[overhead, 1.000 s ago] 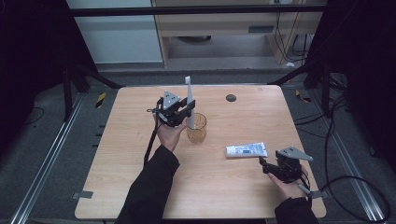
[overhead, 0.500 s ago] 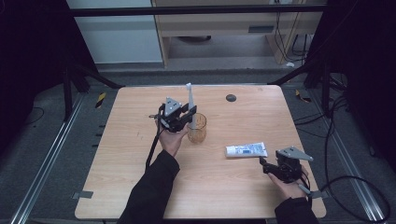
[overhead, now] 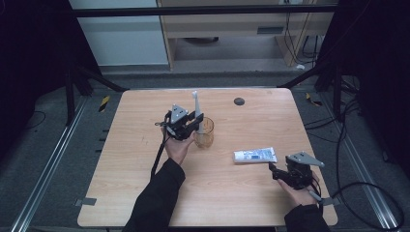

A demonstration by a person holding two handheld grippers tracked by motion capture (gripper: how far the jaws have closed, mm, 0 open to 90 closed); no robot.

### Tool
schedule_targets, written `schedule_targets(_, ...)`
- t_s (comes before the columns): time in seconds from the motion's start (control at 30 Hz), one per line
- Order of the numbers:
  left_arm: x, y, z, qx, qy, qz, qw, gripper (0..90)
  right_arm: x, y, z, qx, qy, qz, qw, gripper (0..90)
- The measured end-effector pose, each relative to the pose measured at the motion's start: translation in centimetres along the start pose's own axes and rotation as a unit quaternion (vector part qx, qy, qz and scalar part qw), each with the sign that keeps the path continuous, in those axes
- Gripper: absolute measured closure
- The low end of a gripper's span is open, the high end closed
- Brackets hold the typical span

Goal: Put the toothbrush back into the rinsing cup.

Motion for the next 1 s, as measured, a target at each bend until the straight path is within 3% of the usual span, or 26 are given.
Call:
schedule_targets(0.4, 0.5, -0.2, -1.4, 0.005, 0.010, -0.008, 0.9999, 67.4, 0.0, 0.0, 0.0, 0.001, 0.000, 0.000, 1.0000, 29.7)
schedule_targets(1.0, 0.0, -0.1, -1.7, 0.010, 0.003, -0.013, 0.9999, 61.6, 0.0, 0.0, 0.0, 0.001, 0.000, 0.000, 1.0000, 29.6)
Point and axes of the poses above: each handheld gripper's, and its own axes: x roughly forward along the jaws, z roughly out of its top, y roughly to its left, the point moved 9 cm from there along x, roughly forward along the jaws, and after that the axes turned 7 degrees about y, right-handed, at the moved point
